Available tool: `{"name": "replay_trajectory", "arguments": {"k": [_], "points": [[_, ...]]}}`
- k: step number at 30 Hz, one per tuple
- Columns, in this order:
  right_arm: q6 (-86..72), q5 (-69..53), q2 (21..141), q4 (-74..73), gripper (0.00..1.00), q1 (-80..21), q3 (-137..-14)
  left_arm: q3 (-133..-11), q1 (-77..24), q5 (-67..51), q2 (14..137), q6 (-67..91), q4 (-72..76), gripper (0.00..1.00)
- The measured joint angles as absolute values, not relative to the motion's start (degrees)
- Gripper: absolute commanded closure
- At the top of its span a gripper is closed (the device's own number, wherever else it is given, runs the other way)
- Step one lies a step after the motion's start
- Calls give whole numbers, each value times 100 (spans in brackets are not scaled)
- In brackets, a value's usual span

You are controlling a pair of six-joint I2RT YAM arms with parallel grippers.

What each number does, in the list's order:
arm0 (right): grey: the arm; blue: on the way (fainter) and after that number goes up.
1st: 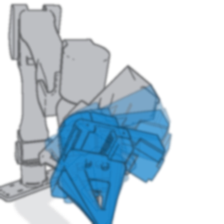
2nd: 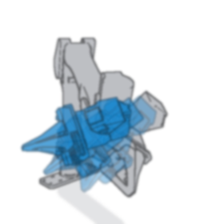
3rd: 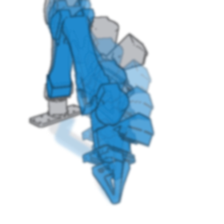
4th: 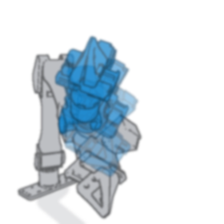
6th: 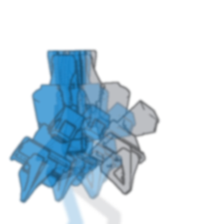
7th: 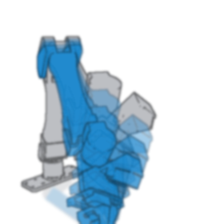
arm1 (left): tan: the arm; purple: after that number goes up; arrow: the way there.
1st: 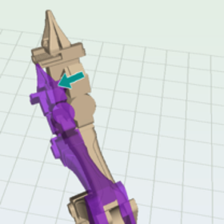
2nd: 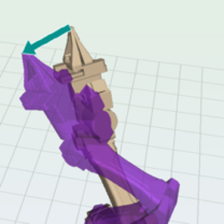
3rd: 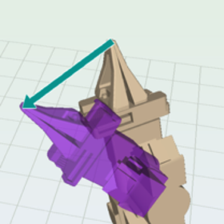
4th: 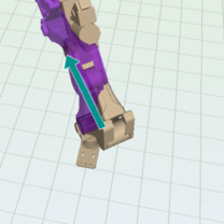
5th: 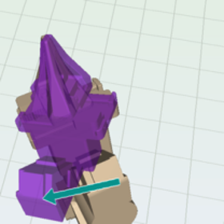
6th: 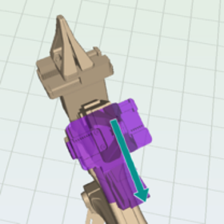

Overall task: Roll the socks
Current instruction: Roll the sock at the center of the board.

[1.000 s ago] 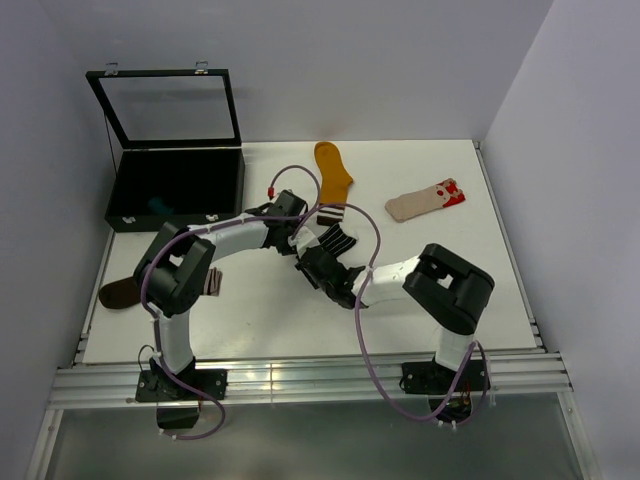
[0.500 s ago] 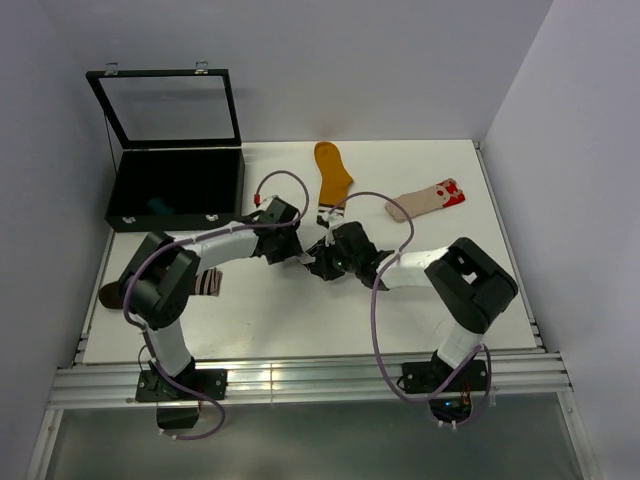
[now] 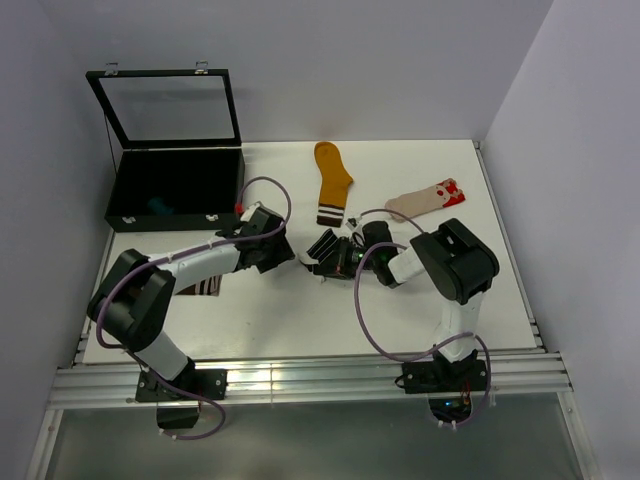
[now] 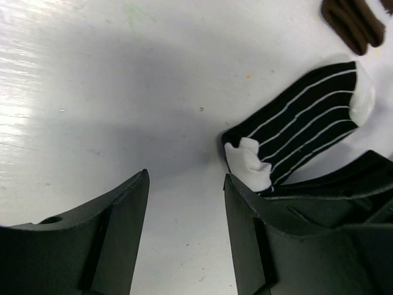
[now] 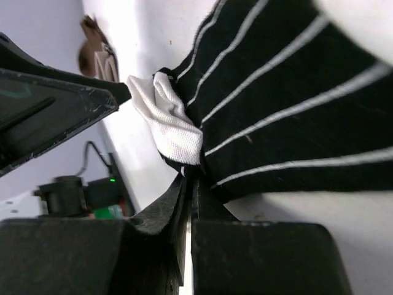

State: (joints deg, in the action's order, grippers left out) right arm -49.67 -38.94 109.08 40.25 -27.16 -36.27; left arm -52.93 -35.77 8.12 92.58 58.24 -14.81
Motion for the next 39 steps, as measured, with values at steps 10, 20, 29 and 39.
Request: {"name": "replay_trajectory", "arguments": {"k": [10,20,29,39], "points": [[-5664,-4145,11137,4519,100,-2543,-3492,-5323,-3577,388,9546,5983,-1138,42],[-5745,-4248,11238,4558,100,-2512,-3546,-5437,-3581,174,9854,6007,-961,43],[-5686,-4274,11246,4366,97,-2508,-3647,-5874,-3581,143,10219,6071,-1140,45],[-5260,-4003,10910,3677,85,-2545,-3736,-6652,-3607,248,10731,5946,-1704,48]]}}
